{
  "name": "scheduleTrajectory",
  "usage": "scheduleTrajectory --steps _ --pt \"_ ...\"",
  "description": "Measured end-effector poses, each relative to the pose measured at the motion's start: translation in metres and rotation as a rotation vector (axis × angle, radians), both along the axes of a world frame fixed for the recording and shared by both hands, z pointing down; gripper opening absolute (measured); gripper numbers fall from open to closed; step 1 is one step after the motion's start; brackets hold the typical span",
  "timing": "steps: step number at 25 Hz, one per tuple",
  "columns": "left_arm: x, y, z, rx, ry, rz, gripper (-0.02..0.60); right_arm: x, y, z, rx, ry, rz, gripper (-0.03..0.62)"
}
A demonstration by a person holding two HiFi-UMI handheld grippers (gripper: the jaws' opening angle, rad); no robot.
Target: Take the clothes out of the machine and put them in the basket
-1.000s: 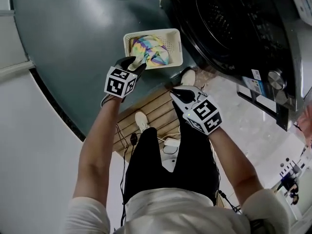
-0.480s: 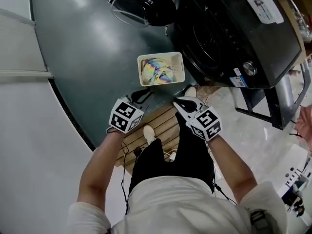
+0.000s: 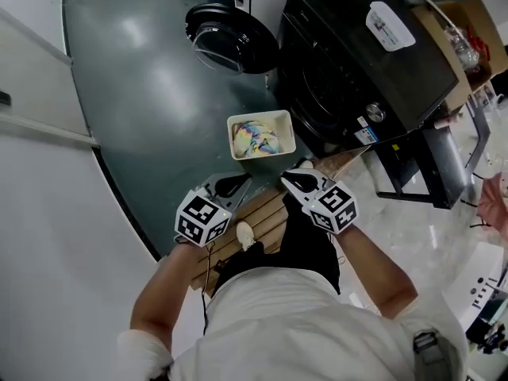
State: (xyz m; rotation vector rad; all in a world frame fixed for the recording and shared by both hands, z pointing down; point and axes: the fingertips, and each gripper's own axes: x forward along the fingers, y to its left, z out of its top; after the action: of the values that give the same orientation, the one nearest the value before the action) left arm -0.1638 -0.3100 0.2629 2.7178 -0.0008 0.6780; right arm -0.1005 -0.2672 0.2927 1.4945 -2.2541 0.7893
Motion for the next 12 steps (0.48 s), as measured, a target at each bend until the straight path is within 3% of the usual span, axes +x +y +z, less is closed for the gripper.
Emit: scheduleTrajectory --steps 12 --pt "-0.05 0.053 -0.069 -0.003 0.04 0.017 -0.003 -0.037 0.056 -0.08 0.101 -0.019 0.032 0.028"
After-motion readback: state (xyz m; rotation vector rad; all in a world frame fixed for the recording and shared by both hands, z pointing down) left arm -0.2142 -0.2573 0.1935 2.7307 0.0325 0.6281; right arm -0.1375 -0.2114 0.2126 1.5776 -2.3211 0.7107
